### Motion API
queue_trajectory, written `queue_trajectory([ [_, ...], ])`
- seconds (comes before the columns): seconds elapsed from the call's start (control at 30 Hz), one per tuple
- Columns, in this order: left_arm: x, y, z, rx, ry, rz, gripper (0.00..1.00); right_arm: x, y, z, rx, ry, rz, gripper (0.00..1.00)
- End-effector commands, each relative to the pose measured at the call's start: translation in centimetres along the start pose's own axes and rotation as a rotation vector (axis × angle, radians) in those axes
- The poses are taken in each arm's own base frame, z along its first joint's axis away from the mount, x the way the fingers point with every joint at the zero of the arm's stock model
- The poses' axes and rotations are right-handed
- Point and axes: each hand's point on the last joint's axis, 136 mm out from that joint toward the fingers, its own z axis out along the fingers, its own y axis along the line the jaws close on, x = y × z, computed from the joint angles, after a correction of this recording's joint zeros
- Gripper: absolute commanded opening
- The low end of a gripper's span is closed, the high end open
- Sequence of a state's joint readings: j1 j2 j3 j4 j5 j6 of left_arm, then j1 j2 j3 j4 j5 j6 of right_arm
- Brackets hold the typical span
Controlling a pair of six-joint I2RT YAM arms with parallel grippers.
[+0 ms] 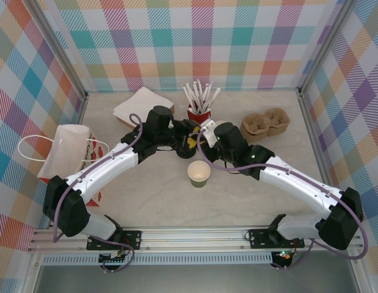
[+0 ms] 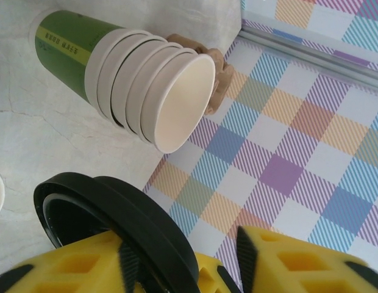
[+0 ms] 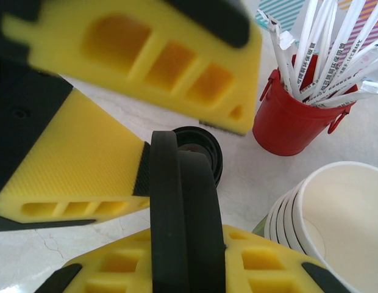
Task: Pack the takeout coffee
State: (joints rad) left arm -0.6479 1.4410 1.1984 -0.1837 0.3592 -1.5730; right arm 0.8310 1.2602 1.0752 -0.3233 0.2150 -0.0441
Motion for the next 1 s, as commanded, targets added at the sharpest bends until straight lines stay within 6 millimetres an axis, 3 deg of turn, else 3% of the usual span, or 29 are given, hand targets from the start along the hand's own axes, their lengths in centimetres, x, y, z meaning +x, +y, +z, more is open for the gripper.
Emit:
queue_trajectory([
  [0.0,0.9,-0.9,0.3,0.04,0.033,0.055,0.39,-1.6,1.4,-1.2,-0.078,-0.067,0.01,0.19],
  [0.17,1.2,-1.1,0.4,0.042,0.051,0.123,0.25,-0.7,2.0,-1.6,-0.117,-0.046,0.014,0.25],
  [0.4,1.7,-1.4,0.3,0.051,0.073,0.244,0.12,0.6,2.5,-2.4,-0.189,-0.008,0.029,0.43],
  [0.73,3.9,-3.0,-1.5,0.105,0.139,0.583,0.1,0.8,1.7,-7.0,-0.392,-0.135,0.096,0.91],
  [0.83,4.8,-3.4,-2.6,0.114,0.17,0.703,0.1,0.7,1.2,-8.2,-0.428,-0.211,0.067,0.98],
  [0.97,5.9,-3.7,-4.0,0.141,0.195,0.823,0.09,0.4,0.6,-9.5,-0.44,-0.346,-0.02,1.0],
])
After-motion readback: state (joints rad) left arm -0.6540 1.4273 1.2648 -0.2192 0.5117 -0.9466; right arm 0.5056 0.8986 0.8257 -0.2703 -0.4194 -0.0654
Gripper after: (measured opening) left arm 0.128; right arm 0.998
